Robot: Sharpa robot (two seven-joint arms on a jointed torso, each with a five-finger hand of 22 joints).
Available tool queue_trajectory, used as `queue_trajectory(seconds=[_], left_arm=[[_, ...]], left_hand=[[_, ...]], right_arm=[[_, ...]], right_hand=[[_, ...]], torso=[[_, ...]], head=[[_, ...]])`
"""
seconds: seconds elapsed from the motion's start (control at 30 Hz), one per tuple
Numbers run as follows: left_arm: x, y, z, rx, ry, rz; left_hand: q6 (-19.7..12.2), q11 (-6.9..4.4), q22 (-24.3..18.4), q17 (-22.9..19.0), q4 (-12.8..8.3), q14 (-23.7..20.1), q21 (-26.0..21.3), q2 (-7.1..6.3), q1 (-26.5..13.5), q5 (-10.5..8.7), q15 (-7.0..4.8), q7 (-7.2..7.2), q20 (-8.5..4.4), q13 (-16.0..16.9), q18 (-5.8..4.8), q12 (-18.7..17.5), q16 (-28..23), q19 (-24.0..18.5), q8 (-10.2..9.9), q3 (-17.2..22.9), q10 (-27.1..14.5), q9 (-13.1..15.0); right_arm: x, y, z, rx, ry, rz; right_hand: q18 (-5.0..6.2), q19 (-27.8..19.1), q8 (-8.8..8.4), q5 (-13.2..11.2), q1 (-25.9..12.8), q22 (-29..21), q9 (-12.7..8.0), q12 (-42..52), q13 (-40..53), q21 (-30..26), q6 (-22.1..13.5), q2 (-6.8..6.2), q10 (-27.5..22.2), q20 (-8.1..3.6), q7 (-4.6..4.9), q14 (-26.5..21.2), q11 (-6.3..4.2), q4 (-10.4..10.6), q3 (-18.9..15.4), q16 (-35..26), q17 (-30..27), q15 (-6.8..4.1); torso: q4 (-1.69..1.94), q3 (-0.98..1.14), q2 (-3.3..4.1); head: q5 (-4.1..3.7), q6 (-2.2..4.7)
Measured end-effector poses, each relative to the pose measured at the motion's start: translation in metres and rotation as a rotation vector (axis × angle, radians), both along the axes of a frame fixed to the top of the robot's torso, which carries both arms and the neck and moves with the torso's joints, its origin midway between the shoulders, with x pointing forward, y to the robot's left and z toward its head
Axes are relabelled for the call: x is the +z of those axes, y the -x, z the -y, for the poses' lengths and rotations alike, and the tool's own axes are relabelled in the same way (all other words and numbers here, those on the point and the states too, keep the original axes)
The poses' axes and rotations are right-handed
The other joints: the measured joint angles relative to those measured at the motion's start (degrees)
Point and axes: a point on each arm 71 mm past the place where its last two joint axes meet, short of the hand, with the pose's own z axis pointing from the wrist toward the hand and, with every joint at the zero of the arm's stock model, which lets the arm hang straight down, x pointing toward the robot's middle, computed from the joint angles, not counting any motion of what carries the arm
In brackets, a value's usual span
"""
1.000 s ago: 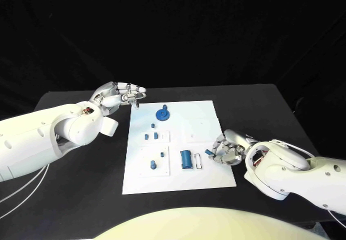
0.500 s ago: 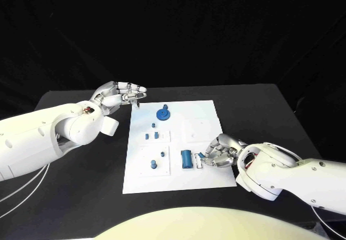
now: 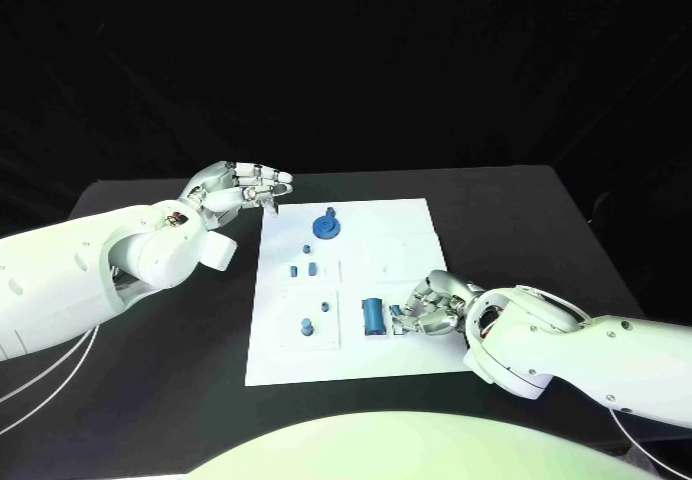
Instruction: Assemble the parts on the task board
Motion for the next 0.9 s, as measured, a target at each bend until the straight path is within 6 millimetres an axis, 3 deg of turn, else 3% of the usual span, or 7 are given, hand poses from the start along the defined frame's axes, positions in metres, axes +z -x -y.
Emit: queue_trajectory(seconds=[0.57,0.8,0.9], left_arm=[[-0.0001,0.0003,-0.0008,0.000,-0.001,-0.003],[-0.0001,0.0004,-0.0009,0.000,-0.002,-0.004],[-0.0002,0.0004,-0.0011,0.000,-0.002,-0.004]], left_hand=[[0.0,0.00,0.0,0.0,0.0,0.0,0.0,0.00,0.0,0.00,0.00,0.00,0.00,0.0,0.01,0.0,0.0,0.0,0.0,0.0,0.0,-0.1],[0.0,0.00,0.0,0.0,0.0,0.0,0.0,0.00,0.0,0.00,0.00,0.00,0.00,0.0,0.00,0.0,0.0,0.0,0.0,0.0,0.0,-0.1],[0.0,0.00,0.0,0.0,0.0,0.0,0.0,0.16,-0.2,0.00,0.00,0.00,0.00,-0.1,0.00,0.0,0.0,0.0,0.0,0.0,0.0,-0.1]], right_arm=[[-0.0034,-0.0020,-0.0018,0.019,0.025,-0.016],[-0.0036,-0.0021,-0.0029,0.022,0.030,-0.015],[-0.0036,-0.0021,-0.0031,0.023,0.031,-0.013]], right_hand=[[0.00,0.0,0.20,-0.5,-2.2,0.0,0.0,0.0,0.0,0.0,0.3,0.23,0.0,0.00,0.10,0.0,0.00,0.5,-1.0,0.0,0.0,0.00],[0.00,0.0,0.20,-0.4,-4.9,0.0,0.0,0.0,0.0,0.0,0.5,-0.40,0.0,0.00,-0.06,0.0,0.00,0.6,-3.5,0.0,0.0,0.00],[0.00,0.0,0.20,-0.4,-6.2,0.0,-0.1,0.0,0.0,0.0,0.5,0.01,0.0,0.00,-0.06,0.0,0.00,0.7,-4.6,0.0,0.0,0.01]], torso=[[0.00,-0.03,-0.02],[0.00,-0.03,-0.03],[-0.01,-0.03,-0.03]], head=[[0.07,-0.04],[0.03,-0.04],[0.03,-0.04]])
